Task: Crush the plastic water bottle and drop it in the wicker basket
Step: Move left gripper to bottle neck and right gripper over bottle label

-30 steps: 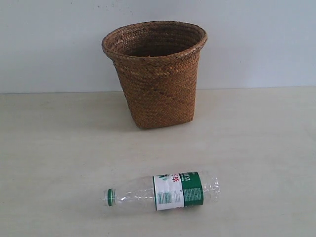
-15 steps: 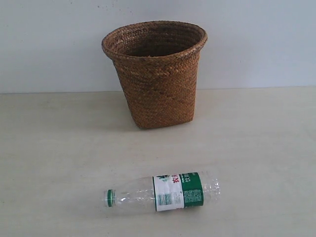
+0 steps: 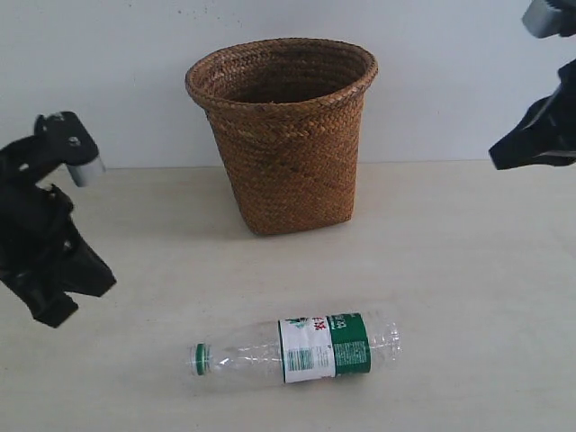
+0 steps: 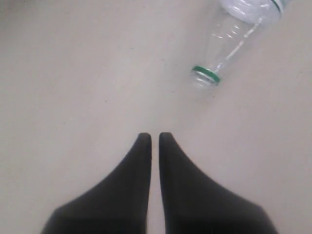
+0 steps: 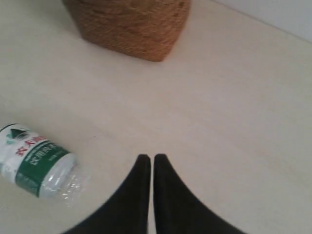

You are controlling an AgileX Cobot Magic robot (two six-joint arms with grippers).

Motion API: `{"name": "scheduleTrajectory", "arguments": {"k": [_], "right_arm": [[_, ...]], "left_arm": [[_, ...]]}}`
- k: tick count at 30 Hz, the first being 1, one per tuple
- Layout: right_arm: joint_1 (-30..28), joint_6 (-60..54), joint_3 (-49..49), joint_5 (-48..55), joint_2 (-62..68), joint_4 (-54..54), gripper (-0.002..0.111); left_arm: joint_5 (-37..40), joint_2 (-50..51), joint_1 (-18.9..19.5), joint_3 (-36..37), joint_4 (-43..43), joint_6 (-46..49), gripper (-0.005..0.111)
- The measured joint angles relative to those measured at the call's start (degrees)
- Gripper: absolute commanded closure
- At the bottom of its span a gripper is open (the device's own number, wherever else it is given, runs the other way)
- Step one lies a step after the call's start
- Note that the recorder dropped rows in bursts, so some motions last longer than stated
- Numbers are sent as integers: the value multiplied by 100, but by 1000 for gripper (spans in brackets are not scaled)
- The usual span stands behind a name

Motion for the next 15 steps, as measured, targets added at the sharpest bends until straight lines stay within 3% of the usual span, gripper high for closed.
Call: {"name": "scheduleTrajectory", "arguments": {"k": [5,11,15], "right_arm": [[760,-448,-71,134,393,153,108],[1415,-733,-201,383,888,163,108],[1704,-742,-427,587,1264,163,108]], "left_arm": [[-12,370,-619,-48,13,451,100],[-32,765,-1106,-59,-15,1567,45],[-54,1034,-1199,-59,-200,2190,42]]}}
